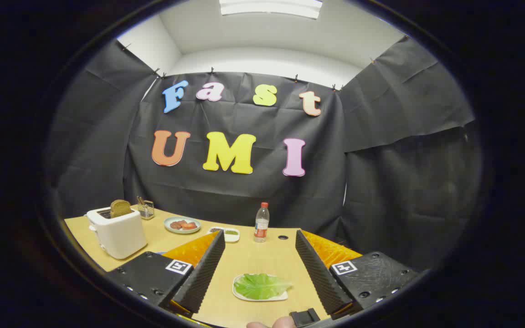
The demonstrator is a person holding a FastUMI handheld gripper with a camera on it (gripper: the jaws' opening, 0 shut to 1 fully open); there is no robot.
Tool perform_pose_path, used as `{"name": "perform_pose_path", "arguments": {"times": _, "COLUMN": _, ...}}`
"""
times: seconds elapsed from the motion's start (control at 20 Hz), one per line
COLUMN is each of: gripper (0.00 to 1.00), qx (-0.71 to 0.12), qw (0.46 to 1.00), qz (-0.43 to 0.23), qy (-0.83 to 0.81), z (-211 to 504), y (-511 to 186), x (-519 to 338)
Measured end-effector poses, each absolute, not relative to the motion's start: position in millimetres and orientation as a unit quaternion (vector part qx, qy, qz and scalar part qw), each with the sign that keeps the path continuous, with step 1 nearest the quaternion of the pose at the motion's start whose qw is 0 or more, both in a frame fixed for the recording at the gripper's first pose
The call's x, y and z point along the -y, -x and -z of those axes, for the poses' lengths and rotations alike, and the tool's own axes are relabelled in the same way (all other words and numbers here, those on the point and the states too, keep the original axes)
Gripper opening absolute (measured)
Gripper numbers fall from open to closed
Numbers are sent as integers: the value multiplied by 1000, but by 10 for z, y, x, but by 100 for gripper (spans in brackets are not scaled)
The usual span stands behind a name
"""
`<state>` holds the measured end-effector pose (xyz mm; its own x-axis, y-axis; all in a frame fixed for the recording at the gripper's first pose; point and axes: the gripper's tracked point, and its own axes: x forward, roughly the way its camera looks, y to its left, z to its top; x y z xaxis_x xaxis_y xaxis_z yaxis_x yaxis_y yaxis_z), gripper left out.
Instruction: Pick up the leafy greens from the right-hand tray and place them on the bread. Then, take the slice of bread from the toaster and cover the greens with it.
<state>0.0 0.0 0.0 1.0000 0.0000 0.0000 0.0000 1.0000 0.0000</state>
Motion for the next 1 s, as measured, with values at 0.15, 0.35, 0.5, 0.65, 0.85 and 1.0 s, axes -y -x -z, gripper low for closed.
{"name": "perform_pose_path", "arguments": {"times": 0.15, "gripper": 95, "qx": -2, "qw": 1000, "qz": 0, "qy": -1, "z": 7, "y": 1, "x": -12}}
{"name": "perform_pose_path", "arguments": {"times": 0.35, "gripper": 95, "qx": -6, "qw": 1000, "qz": 4, "qy": -8, "z": 42, "y": -26, "x": -13}}
{"name": "perform_pose_path", "arguments": {"times": 0.5, "gripper": 95, "qx": -3, "qw": 1000, "qz": 3, "qy": -13, "z": 44, "y": -24, "x": -45}}
{"name": "perform_pose_path", "arguments": {"times": 0.65, "gripper": 95, "qx": -3, "qw": 1000, "qz": 3, "qy": -13, "z": 98, "y": -15, "x": -47}}
{"name": "perform_pose_path", "arguments": {"times": 0.85, "gripper": 95, "qx": -7, "qw": 1000, "qz": 3, "qy": -12, "z": 165, "y": 5, "x": 0}}
{"name": "perform_pose_path", "arguments": {"times": 1.0, "gripper": 95, "qx": -11, "qw": 1000, "qz": 3, "qy": -8, "z": 234, "y": -1, "x": 68}}
